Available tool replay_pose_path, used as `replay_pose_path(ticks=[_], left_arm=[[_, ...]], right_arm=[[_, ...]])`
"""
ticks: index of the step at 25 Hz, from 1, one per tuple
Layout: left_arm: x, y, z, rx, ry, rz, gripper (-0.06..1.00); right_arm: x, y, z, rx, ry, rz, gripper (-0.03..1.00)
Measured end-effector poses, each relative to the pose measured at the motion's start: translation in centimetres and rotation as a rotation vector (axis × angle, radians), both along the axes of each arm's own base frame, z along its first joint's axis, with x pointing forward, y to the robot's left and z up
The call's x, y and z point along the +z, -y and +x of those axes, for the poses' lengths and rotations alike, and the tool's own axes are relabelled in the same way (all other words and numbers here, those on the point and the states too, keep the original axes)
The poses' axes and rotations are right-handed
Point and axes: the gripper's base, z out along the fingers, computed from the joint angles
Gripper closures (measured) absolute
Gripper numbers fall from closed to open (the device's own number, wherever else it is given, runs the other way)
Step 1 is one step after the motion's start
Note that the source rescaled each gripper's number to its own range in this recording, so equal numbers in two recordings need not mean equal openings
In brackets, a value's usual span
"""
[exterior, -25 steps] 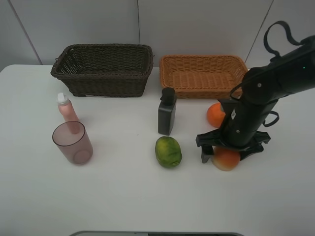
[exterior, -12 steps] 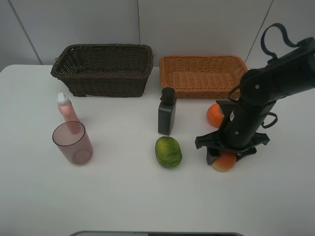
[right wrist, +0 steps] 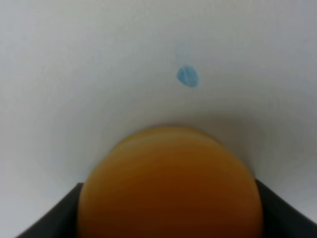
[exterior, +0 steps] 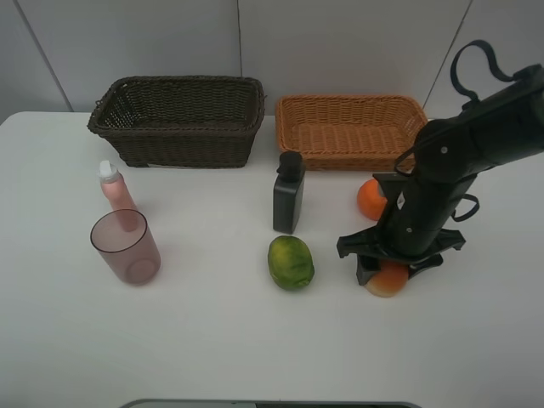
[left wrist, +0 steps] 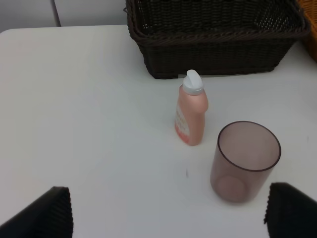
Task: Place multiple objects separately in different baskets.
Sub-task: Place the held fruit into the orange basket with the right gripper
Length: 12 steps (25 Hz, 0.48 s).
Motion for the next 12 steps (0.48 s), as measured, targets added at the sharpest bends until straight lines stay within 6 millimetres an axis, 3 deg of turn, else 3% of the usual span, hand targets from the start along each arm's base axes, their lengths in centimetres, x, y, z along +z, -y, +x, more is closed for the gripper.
replay_pose_path(ticks=[5,12], left_arm=[[0.0,0.0,0.0,0.0,0.0,0.0,-0.05],[0.0,0.0,0.0,0.0,0.0,0.0,-0.05]], right_arm=[[0.9,-0.1,0.2,0.021,0.0,0.0,0.59],[5.7,-0.7,2.9,0.097,0.064,0.004,0.59]])
